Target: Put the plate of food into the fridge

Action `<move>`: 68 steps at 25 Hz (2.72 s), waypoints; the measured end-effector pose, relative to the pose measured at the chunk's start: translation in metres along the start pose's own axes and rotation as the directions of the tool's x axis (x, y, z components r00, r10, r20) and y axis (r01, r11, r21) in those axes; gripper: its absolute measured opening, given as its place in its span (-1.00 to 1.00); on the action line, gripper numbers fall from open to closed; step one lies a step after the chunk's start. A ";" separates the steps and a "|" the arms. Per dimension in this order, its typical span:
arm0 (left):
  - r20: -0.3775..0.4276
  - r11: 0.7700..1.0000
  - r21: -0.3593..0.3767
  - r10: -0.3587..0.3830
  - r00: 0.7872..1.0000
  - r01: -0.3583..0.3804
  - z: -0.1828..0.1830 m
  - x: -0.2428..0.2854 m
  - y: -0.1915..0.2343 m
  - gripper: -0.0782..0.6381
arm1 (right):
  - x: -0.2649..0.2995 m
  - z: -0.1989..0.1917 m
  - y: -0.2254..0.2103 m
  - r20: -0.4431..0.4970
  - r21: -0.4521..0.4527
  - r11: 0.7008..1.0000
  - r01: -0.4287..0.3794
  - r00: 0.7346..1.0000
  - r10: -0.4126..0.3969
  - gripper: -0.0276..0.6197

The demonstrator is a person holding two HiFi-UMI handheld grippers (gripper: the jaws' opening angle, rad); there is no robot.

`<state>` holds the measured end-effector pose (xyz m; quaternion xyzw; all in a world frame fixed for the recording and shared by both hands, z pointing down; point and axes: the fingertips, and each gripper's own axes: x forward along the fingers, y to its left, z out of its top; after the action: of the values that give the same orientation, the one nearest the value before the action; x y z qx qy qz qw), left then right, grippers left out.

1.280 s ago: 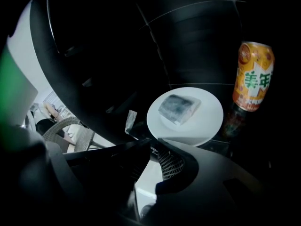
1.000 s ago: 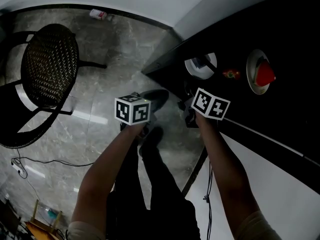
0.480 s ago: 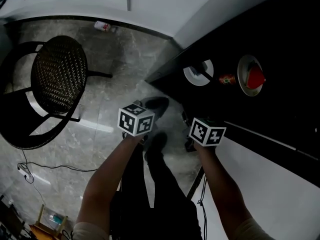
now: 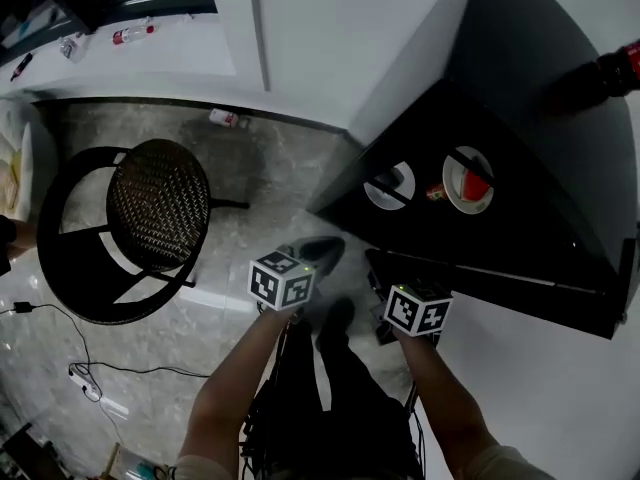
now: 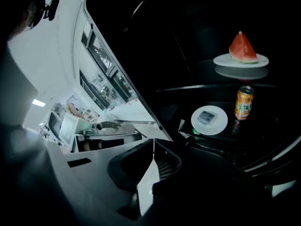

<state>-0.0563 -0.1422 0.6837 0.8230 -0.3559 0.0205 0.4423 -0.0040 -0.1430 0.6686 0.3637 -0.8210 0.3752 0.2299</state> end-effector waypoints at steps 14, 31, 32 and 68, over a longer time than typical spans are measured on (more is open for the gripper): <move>-0.009 0.995 0.095 -0.035 0.999 0.035 0.056 -0.055 -0.089 -0.75 | -0.077 0.046 0.065 0.038 -0.054 0.997 -0.048 0.998 0.050 -0.84; 0.040 0.941 0.325 -0.110 0.993 0.091 0.123 -0.111 -0.174 -0.75 | -0.136 0.114 0.143 0.157 -0.251 0.965 -0.071 0.981 0.113 -0.84; 0.047 0.937 0.337 -0.118 0.992 0.095 0.126 -0.114 -0.178 -0.75 | -0.140 0.115 0.148 0.161 -0.259 0.963 -0.071 0.980 0.115 -0.84; 0.250 0.783 0.620 -0.133 0.959 -0.053 0.117 -0.131 -0.343 -0.75 | -0.306 0.110 0.162 0.418 -0.379 0.925 0.011 0.894 0.160 -0.84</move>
<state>0.0202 -0.0329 0.3219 0.9242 -0.3705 0.0102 0.0926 0.0530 -0.0256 0.3298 0.3567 -0.9211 0.1294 0.0873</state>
